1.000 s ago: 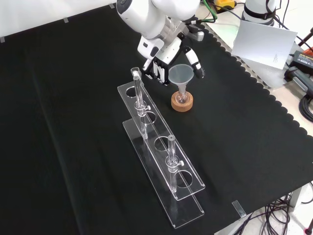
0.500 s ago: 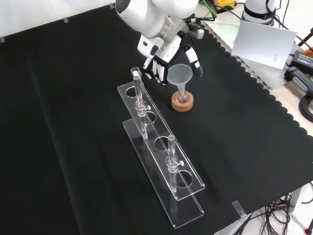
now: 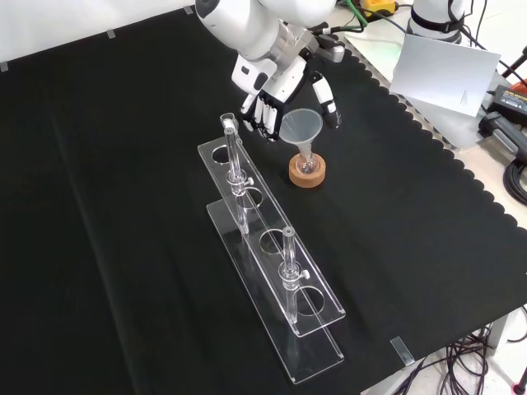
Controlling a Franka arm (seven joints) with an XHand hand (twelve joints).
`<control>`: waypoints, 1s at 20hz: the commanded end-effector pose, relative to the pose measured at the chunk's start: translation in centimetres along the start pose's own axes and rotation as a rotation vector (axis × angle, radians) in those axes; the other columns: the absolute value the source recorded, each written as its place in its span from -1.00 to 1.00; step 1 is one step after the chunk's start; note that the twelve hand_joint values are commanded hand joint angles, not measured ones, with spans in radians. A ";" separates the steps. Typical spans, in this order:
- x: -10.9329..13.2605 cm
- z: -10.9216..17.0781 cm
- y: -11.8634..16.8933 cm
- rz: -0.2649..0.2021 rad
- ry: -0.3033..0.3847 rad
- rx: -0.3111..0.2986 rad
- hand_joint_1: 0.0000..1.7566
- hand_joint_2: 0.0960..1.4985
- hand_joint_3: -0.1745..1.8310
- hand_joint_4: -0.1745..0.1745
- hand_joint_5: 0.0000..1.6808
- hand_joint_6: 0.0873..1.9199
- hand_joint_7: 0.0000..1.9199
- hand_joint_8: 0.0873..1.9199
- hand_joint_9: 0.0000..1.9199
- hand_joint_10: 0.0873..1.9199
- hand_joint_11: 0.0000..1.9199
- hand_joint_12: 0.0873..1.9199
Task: Place the funnel on the round-bottom flask.
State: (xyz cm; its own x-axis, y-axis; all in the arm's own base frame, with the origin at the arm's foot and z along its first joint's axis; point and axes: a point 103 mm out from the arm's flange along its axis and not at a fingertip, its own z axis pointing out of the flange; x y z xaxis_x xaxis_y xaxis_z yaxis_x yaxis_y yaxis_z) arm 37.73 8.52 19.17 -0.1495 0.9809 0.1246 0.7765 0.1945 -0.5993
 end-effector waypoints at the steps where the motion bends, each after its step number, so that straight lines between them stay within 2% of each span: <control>1: 0.0 -0.1 -0.3 -0.009 0.008 0.000 -0.13 -0.37 -0.36 0.06 -0.36 -0.92 -0.26 -0.69 -0.50 -0.49 -1.00 -0.03; 2: 0.0 -0.2 -0.4 -0.012 0.010 0.002 -0.14 -0.37 -0.36 0.05 -0.37 -0.93 -0.27 -0.69 -0.50 -0.49 -1.00 -0.03; 6: 0.1 -0.5 -0.9 -0.039 0.009 0.005 -0.29 -0.33 -0.53 -0.09 -0.60 -1.00 -0.54 -0.67 -0.69 -0.38 -1.00 -0.14; 9: 0.1 -0.9 -1.3 -0.049 0.011 -0.009 -0.36 -0.30 -0.66 -0.20 -0.92 -1.00 -0.85 -0.65 -0.94 -0.33 -1.00 -0.38; 10: 0.1 -1.0 -1.4 -0.050 0.014 -0.012 -0.37 -0.29 -0.69 -0.21 -0.96 -1.00 -0.92 -0.62 -0.97 -0.36 -1.00 -0.46; 14: 0.0 -2.1 -2.3 -0.060 0.016 -0.045 -0.43 -0.27 -0.78 -0.20 -1.00 -1.00 -1.00 -0.98 -1.00 -0.91 -1.00 -0.93; 15: 0.0 -2.5 -2.6 -0.064 0.017 -0.061 -0.45 -0.27 -0.79 -0.20 -1.00 -1.00 -1.00 -1.00 -1.00 -0.99 -1.00 -1.00; 20: -0.4 -4.4 -3.9 -0.059 0.014 -0.114 -0.48 -0.28 -0.81 -0.20 -1.00 -1.00 -1.00 -1.00 -1.00 -1.00 -1.00 -1.00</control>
State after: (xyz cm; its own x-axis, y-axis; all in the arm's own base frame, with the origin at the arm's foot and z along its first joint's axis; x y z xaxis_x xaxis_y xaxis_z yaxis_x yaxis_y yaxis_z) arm 37.49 7.96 23.49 -0.1919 0.9670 0.1676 0.8125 0.2523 -0.5255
